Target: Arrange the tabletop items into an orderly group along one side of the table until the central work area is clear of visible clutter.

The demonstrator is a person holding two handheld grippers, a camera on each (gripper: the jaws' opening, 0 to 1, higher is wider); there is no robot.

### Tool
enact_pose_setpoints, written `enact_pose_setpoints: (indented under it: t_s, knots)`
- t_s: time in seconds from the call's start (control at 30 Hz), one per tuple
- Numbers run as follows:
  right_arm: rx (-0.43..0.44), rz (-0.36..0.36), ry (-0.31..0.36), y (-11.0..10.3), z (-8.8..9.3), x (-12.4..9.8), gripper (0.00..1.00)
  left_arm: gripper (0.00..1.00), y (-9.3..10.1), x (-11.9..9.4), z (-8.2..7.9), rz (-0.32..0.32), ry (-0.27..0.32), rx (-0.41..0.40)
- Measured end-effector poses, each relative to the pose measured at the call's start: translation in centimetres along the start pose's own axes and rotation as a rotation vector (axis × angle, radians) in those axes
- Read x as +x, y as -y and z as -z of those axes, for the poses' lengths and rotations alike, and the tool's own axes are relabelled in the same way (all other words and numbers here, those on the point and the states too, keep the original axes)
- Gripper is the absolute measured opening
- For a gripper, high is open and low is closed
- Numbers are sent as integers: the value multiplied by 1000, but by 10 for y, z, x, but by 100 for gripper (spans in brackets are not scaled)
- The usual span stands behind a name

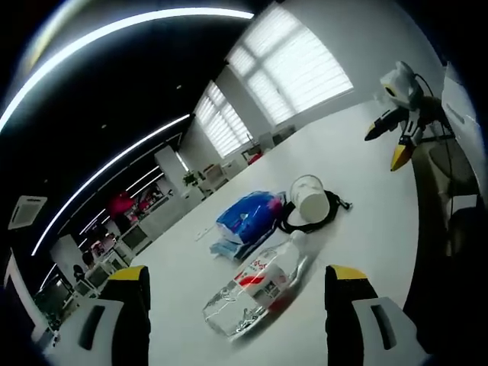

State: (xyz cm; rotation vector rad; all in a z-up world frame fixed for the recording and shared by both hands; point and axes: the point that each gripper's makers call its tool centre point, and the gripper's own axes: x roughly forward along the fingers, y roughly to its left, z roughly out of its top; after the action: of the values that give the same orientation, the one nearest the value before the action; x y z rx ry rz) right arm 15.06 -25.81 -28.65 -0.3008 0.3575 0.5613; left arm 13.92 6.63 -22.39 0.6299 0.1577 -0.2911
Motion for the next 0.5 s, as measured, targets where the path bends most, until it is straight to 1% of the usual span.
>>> enact_pose_setpoints:
  t_s: [0.13, 0.33, 0.5]
  knots:
    - [-3, 4, -5, 1, 1, 0, 83, 95, 3, 2, 0, 7, -7, 8]
    - [1, 9, -5, 3, 1, -2, 82, 95, 5, 4, -3, 9, 5, 4]
    - [2, 14, -8, 5, 2, -3, 82, 94, 9, 7, -4, 14, -1, 21]
